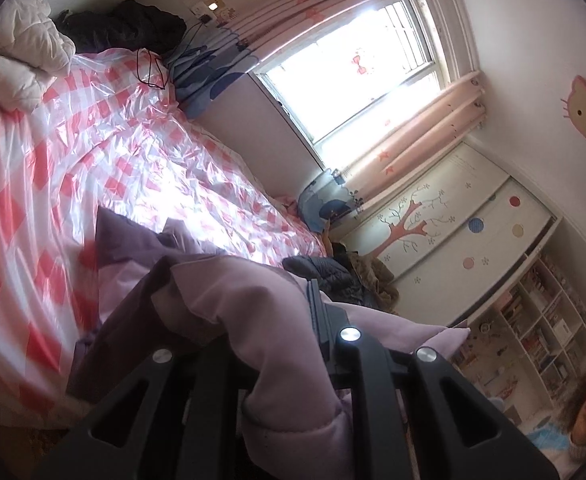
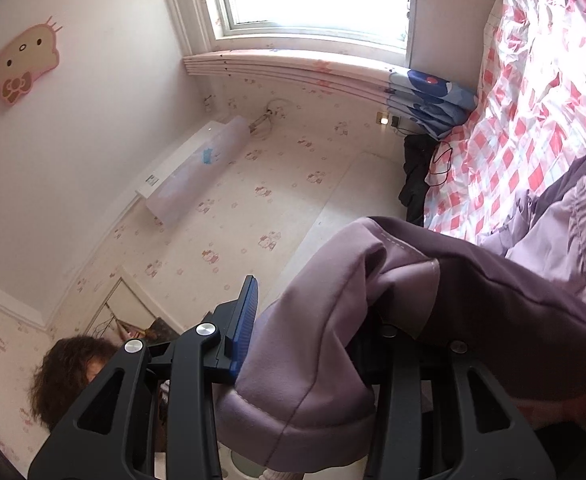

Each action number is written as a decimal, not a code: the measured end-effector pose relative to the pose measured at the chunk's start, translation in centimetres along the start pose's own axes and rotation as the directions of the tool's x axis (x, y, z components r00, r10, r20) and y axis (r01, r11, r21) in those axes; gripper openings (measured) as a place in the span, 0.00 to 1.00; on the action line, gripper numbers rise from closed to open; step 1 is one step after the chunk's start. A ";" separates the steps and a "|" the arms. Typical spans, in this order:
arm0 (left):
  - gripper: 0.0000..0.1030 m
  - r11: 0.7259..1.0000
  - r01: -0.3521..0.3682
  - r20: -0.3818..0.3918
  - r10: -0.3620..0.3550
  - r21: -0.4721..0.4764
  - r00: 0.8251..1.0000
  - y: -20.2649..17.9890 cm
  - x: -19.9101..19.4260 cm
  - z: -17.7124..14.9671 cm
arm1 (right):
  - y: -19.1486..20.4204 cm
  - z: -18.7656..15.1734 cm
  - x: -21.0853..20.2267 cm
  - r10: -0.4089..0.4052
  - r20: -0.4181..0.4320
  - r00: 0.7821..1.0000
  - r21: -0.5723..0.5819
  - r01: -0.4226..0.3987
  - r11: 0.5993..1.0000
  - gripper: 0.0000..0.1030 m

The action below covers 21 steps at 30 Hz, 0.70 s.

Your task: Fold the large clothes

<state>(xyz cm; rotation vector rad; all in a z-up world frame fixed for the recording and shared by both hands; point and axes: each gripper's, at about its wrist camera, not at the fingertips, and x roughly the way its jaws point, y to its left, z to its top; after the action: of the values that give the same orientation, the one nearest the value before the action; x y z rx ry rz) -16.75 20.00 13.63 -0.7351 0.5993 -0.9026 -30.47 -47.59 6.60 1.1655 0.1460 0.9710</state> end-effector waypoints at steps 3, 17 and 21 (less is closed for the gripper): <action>0.13 1.000 -0.002 0.013 0.002 -0.028 1.000 1.1 1.5 1.2 | -0.9 1.1 0.8 -0.020 0.017 1.000 0.008 0.020 1.000 0.37; 0.13 0.995 -0.049 0.007 0.050 -0.090 0.999 5.7 7.3 4.7 | -7.1 5.4 3.3 -0.107 0.053 0.993 0.065 0.104 0.992 0.37; 0.13 0.992 -0.068 0.000 0.068 -0.106 0.998 6.9 9.2 5.7 | -9.0 6.6 4.0 -0.135 0.060 0.989 0.077 0.131 0.988 0.37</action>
<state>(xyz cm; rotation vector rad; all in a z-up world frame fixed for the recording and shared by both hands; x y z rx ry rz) -4.82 16.76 10.36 -0.8068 0.6693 -0.8113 -19.23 -49.93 3.61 1.2368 0.2058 0.8149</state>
